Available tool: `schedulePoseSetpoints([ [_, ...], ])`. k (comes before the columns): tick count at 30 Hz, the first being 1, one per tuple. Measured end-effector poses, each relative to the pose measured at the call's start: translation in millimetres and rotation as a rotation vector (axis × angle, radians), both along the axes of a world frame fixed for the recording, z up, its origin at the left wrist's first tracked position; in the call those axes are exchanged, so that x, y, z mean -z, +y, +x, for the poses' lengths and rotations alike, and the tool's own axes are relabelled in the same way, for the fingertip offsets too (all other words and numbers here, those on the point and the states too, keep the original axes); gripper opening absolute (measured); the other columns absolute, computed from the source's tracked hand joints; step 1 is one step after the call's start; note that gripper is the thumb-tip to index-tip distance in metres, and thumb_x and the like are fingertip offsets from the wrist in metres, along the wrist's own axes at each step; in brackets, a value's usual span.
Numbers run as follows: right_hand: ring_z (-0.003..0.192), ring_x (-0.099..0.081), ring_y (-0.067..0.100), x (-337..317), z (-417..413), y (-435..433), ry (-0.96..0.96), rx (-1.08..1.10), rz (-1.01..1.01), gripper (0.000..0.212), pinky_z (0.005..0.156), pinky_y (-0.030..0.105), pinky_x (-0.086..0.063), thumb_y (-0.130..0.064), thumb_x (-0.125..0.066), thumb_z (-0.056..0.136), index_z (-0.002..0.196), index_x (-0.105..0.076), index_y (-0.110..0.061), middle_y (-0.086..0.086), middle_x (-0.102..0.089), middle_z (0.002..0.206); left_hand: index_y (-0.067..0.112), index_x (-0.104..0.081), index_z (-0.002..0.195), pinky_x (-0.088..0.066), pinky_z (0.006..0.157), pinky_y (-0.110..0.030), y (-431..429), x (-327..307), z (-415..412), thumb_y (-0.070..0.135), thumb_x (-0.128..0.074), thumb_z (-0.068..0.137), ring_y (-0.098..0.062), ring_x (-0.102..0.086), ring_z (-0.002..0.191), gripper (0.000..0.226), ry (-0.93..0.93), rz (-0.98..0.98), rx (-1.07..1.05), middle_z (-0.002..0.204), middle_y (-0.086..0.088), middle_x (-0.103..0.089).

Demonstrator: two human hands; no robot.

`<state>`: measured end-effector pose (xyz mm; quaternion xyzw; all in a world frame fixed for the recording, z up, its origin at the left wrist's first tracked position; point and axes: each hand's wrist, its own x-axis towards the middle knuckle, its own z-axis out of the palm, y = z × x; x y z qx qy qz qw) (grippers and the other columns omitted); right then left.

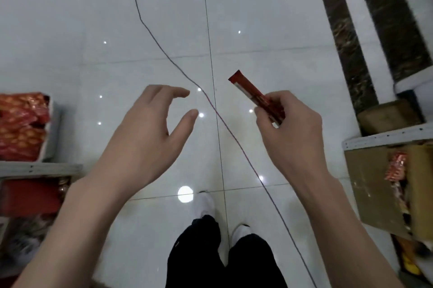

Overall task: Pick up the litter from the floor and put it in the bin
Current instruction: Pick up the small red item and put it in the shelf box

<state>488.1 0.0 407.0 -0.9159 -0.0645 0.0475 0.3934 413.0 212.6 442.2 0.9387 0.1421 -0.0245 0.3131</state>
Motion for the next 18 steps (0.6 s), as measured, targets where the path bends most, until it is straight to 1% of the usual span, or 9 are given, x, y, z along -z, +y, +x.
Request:
schedulePoseSetpoints([
  [4, 0.087, -0.063, 0.003, -168.8, 1.1, -12.1, -0.112, 0.040, 0.099, 0.012, 0.082, 0.034, -0.055, -0.030, -0.065, 0.095, 0.106, -0.065, -0.027, -0.017, -0.067, 0.090, 0.034, -0.051, 0.131, -0.045, 0.085, -0.032, -16.8, -165.1, 8.0, 0.053, -0.048, 0.094, 0.000, -0.055, 0.091, 0.042, -0.127, 0.034, 0.026, 0.130, 0.018, -0.047],
  [7, 0.086, -0.064, 0.004, -277.3, -3.3, -27.5, -0.198, 0.055, 0.186, 0.013, 0.079, 0.034, -0.056, -0.029, -0.065, 0.095, 0.107, -0.066, -0.026, -0.017, -0.067, 0.090, 0.035, -0.050, 0.132, -0.048, 0.092, -0.037, -36.8, -265.4, 5.0, 0.052, -0.048, 0.094, -0.002, -0.053, 0.106, 0.042, -0.205, 0.031, 0.037, 0.133, 0.018, -0.046],
  [10, 0.085, -0.064, 0.005, -357.9, -17.1, -49.2, -0.247, 0.092, 0.271, 0.011, 0.078, 0.031, -0.055, -0.029, -0.065, 0.094, 0.105, -0.066, -0.026, -0.016, -0.066, 0.087, 0.034, -0.050, 0.133, -0.049, 0.094, -0.039, -59.5, -336.1, -8.1, 0.050, -0.049, 0.095, -0.004, -0.050, 0.117, 0.041, -0.288, 0.007, 0.032, 0.134, 0.017, -0.046],
  [12, 0.083, -0.063, 0.004, -390.3, -31.1, -65.5, -0.261, 0.115, 0.297, 0.010, 0.077, 0.026, -0.054, -0.030, -0.065, 0.094, 0.104, -0.066, -0.028, -0.015, -0.066, 0.087, 0.034, -0.050, 0.133, -0.048, 0.094, -0.036, -75.3, -364.5, -22.1, 0.049, -0.050, 0.095, -0.002, -0.049, 0.121, 0.040, -0.337, -0.005, 0.022, 0.133, 0.018, -0.046],
  [14, 0.082, -0.062, 0.003, -406.4, -47.3, -81.3, -0.275, 0.129, 0.288, 0.010, 0.075, 0.023, -0.053, -0.031, -0.065, 0.095, 0.104, -0.065, -0.029, -0.016, -0.065, 0.087, 0.035, -0.051, 0.132, -0.044, 0.093, -0.029, -88.4, -379.3, -37.8, 0.049, -0.050, 0.095, 0.005, -0.049, 0.115, 0.040, -0.364, -0.022, 0.016, 0.132, 0.020, -0.046],
  [16, 0.082, -0.063, 0.003, -409.4, -65.6, -98.7, -0.267, 0.148, 0.264, 0.011, 0.075, 0.025, -0.055, -0.031, -0.065, 0.095, 0.105, -0.065, -0.028, -0.016, -0.066, 0.087, 0.035, -0.051, 0.132, -0.042, 0.091, -0.026, -99.5, -383.9, -53.4, 0.050, -0.050, 0.094, 0.010, -0.050, 0.107, 0.041, -0.368, -0.041, 0.017, 0.130, 0.022, -0.047],
  [18, 0.082, -0.063, 0.003, -406.0, -85.7, -116.5, -0.237, 0.169, 0.244, 0.012, 0.076, 0.028, -0.057, -0.032, -0.065, 0.095, 0.106, -0.065, -0.028, -0.016, -0.066, 0.088, 0.036, -0.051, 0.130, -0.043, 0.093, -0.026, -107.2, -382.7, -68.8, 0.051, -0.051, 0.093, 0.010, -0.049, 0.110, 0.040, -0.350, -0.064, 0.029, 0.129, 0.024, -0.046],
])
